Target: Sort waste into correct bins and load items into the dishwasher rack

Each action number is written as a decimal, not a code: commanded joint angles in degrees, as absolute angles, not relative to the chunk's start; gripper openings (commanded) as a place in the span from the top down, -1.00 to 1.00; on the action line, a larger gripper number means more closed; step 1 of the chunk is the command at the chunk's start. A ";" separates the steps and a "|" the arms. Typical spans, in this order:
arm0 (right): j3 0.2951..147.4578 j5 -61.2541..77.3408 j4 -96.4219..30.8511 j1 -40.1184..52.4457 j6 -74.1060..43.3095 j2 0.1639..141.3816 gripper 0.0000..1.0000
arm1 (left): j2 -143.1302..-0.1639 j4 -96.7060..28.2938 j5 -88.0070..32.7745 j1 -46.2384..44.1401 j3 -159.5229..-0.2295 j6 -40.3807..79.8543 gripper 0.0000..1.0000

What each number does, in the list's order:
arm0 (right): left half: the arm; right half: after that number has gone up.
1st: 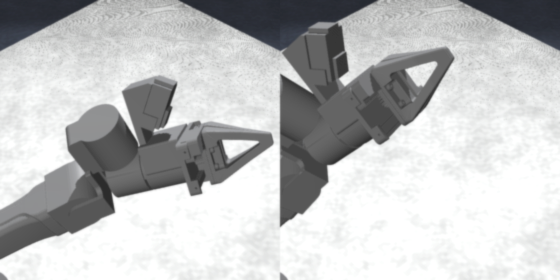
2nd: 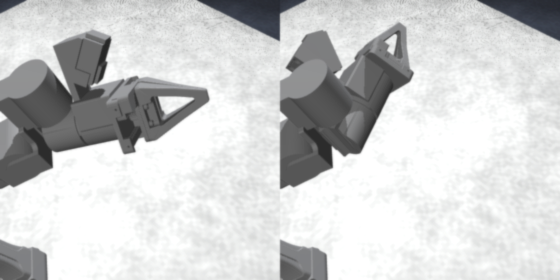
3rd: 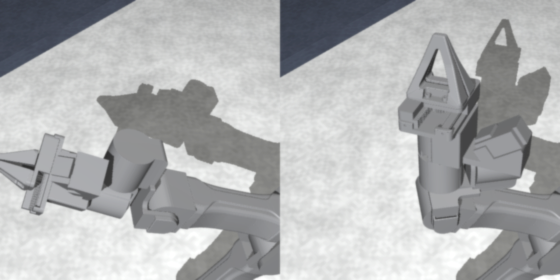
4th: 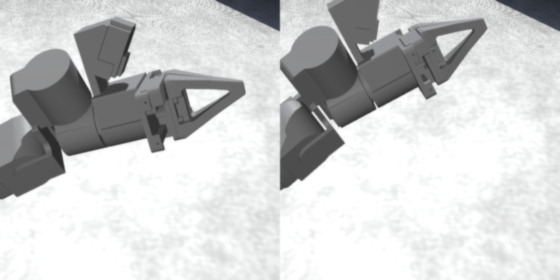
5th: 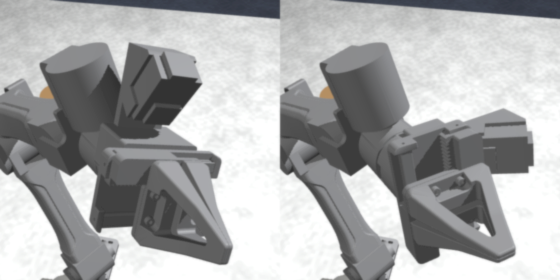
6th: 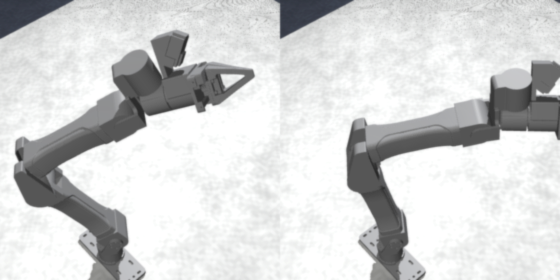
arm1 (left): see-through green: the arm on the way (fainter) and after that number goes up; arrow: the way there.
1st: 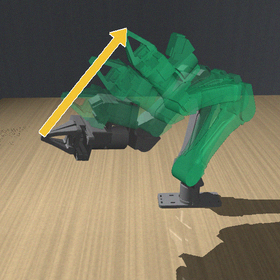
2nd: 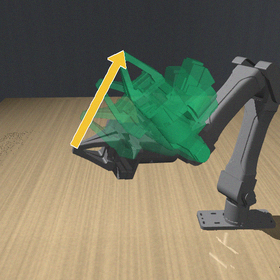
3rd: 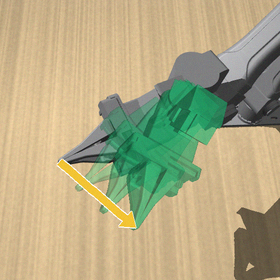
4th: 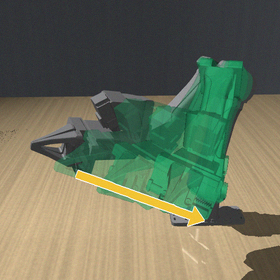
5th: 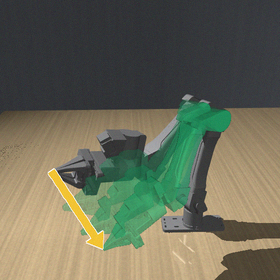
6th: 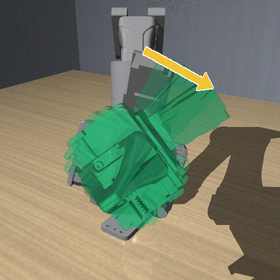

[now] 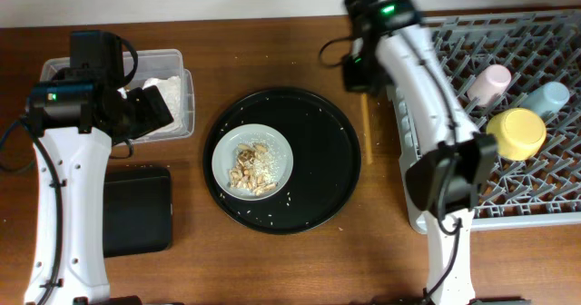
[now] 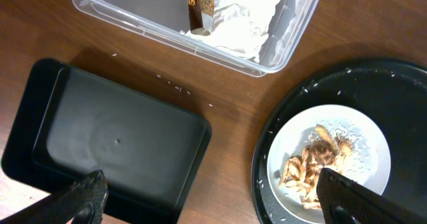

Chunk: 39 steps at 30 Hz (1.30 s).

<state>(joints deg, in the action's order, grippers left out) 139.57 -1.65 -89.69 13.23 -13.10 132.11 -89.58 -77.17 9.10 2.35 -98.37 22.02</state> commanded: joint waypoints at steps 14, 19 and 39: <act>147.15 9.10 -89.67 -5.54 6.61 131.61 -0.77 | -89.43 -77.21 9.72 2.42 -98.28 21.15 -0.99; 147.24 12.45 -95.26 -5.54 0.36 131.22 -0.97 | -89.43 -77.21 9.72 2.42 -98.28 21.15 -0.99; 106.59 8.38 -97.34 -25.54 -1.15 88.77 -0.96 | -89.45 -77.21 9.72 2.42 -98.28 21.15 -0.99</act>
<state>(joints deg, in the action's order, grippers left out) 108.20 8.86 -96.99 -21.85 -0.97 89.89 -89.58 -77.19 9.10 2.35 -98.37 22.02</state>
